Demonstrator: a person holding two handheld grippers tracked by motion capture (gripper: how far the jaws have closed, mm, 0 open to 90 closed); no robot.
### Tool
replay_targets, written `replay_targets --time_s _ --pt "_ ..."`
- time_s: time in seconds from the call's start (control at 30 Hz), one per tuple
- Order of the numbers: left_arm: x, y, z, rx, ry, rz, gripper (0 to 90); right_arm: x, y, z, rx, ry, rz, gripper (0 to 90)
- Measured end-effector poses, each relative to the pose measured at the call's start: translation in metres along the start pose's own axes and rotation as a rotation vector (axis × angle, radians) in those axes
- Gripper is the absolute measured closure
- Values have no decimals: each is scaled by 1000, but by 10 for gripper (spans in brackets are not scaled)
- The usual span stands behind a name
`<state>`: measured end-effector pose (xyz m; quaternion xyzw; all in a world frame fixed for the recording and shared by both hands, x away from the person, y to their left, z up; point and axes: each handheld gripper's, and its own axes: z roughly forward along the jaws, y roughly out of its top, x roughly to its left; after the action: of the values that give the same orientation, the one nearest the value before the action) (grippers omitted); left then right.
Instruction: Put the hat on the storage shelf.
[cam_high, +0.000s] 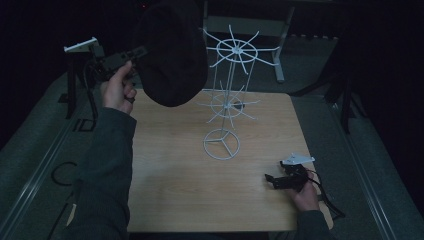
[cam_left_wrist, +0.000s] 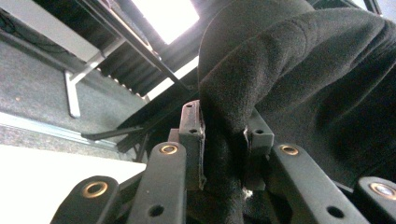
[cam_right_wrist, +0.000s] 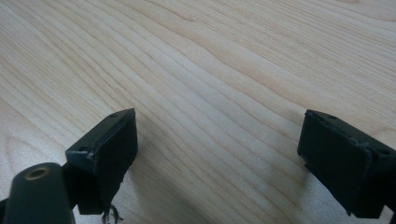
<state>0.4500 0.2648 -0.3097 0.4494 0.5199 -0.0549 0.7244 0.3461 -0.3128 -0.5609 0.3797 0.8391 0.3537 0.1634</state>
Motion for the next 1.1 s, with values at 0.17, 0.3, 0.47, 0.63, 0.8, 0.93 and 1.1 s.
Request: replay_targets --time_s 0.17,0.3,0.47,0.63,0.8,0.93,1.1 --pt "3 3 11 3 6 -34 755 0 0 0 0 0 0 119" --pt "0 2 23 19 20 -39 756 0 0 0 0 0 -1 119" --pt "-1 -6 44 79 82 -12 757 0 0 0 0 -1 1 119" --pt "4 -17 58 127 151 3 762 0 0 0 0 -1 0 119" --pt "7 -24 65 181 221 36 763 0 0 0 0 -2 -1 119" --pt "9 -29 67 208 257 68 760 0 0 0 -2 -2 3 119" --pt "8 -30 68 221 279 89 744 0 0 0 -2 -2 3 119"
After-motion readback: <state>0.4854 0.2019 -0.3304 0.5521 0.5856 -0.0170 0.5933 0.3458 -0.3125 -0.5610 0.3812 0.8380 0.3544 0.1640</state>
